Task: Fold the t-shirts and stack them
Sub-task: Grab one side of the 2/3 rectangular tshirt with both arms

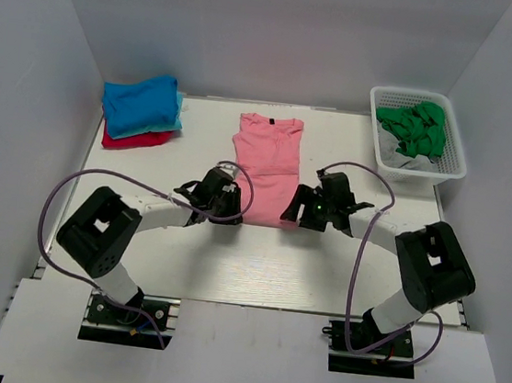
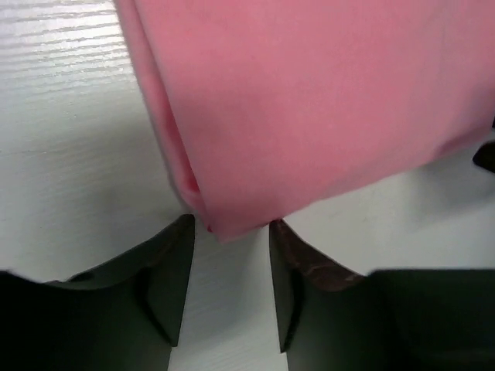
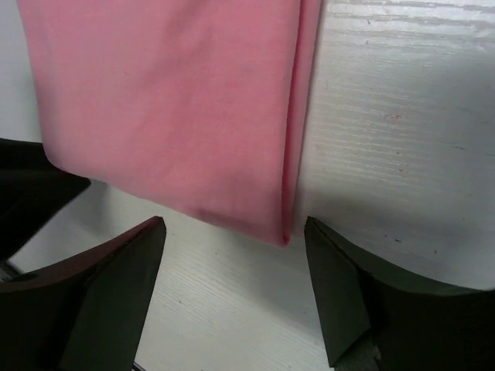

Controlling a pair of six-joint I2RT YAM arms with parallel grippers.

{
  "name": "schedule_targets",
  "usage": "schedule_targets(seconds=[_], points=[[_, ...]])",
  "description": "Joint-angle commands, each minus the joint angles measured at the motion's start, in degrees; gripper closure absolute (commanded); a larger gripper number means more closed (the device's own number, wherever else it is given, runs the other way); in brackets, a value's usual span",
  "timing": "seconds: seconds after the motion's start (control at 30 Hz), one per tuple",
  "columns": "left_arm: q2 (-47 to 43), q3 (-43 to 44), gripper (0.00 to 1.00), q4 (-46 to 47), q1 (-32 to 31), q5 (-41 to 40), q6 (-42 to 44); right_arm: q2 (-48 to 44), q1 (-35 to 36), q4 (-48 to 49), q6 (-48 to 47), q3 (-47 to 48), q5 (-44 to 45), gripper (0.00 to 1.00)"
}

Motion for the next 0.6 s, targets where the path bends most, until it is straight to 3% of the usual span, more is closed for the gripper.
schedule_targets(seconds=[0.0, 0.03, 0.07, 0.17, 0.23, 0.3, 0.37, 0.57], points=[[2.95, 0.42, 0.53, -1.25, -0.11, -2.12, 1.58, 1.50, -0.11, 1.53, 0.79, -0.66, -0.51, 0.27], [2.95, 0.42, 0.57, -1.25, -0.11, -2.13, 1.58, 1.67, -0.02, 1.97, 1.14, -1.01, -0.49, 0.32], [3.48, 0.42, 0.60, -0.55, -0.11, -2.13, 1.58, 1.85, -0.02, 2.41, 1.23, -1.28, -0.41, 0.44], [4.97, 1.12, 0.78, 0.77, -0.11, -2.13, 2.63, 2.73, 0.07, 1.89, 0.88, -0.75, -0.49, 0.62], [6.11, 2.43, 1.00, 0.78, -0.11, -2.13, 2.64, 2.47, 0.16, 1.36, 1.05, -0.66, -0.32, 0.76], [6.65, 3.93, 1.00, -1.50, -0.11, -1.00, 3.16, 1.77, -0.02, 1.10, 2.10, -1.53, 0.04, 1.00], [5.60, 4.64, 1.00, -3.08, -0.63, 0.14, 2.30, -0.51, 0.42, -0.82, 2.63, -1.80, -1.62, 1.00], [-7.57, -5.37, 1.00, -6.42, -2.92, 1.56, -4.99, -8.34, 0.77, -9.18, 0.35, -6.45, -8.92, 1.00]])
